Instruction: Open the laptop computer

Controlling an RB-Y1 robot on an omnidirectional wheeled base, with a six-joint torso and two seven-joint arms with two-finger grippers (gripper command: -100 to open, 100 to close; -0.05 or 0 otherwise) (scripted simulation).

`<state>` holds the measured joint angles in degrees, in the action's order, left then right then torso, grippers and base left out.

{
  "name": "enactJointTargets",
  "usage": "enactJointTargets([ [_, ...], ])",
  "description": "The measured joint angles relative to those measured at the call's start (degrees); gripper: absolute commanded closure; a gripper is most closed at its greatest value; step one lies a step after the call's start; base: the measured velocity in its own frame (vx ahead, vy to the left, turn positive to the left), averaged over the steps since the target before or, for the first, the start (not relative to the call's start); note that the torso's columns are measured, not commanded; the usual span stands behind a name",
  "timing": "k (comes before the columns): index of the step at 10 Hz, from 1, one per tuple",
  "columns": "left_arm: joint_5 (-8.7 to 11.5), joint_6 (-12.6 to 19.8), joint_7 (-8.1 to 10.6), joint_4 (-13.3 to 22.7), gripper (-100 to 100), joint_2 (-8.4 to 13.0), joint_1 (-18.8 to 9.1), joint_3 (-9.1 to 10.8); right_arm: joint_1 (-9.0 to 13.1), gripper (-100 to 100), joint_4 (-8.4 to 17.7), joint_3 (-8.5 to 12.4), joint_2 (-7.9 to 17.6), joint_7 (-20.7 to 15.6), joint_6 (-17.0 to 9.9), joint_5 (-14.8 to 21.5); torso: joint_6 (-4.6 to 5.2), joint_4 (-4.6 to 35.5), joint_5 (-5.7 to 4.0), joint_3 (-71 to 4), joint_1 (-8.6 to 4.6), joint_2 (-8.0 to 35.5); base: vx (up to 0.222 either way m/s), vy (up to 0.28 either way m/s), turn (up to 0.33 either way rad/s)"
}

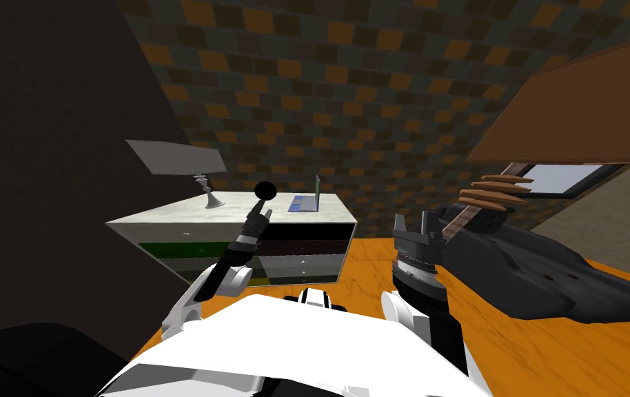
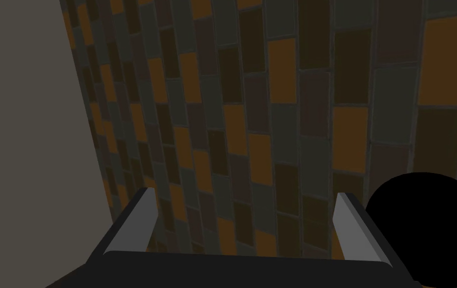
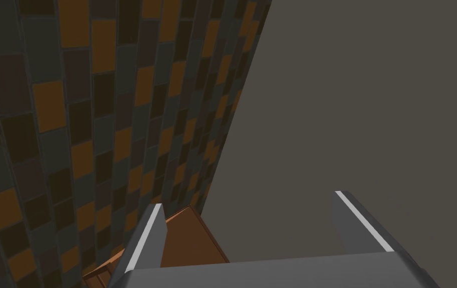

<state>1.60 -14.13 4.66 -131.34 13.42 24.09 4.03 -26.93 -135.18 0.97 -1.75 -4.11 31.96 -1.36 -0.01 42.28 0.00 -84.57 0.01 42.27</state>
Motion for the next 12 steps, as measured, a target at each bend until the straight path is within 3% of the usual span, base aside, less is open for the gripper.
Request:
enactJointTargets([
  [12, 0.4, 16.8, 1.14, -5.2, -100, 9.9, -4.4, 6.15, 0.0, 0, 0.0, 0.0, 0.0, 0.0, 0.0, 0.0, 0.00, 0.0, 0.00, 0.0, 0.00, 0.0, -0.018, -0.028, -0.053],
])
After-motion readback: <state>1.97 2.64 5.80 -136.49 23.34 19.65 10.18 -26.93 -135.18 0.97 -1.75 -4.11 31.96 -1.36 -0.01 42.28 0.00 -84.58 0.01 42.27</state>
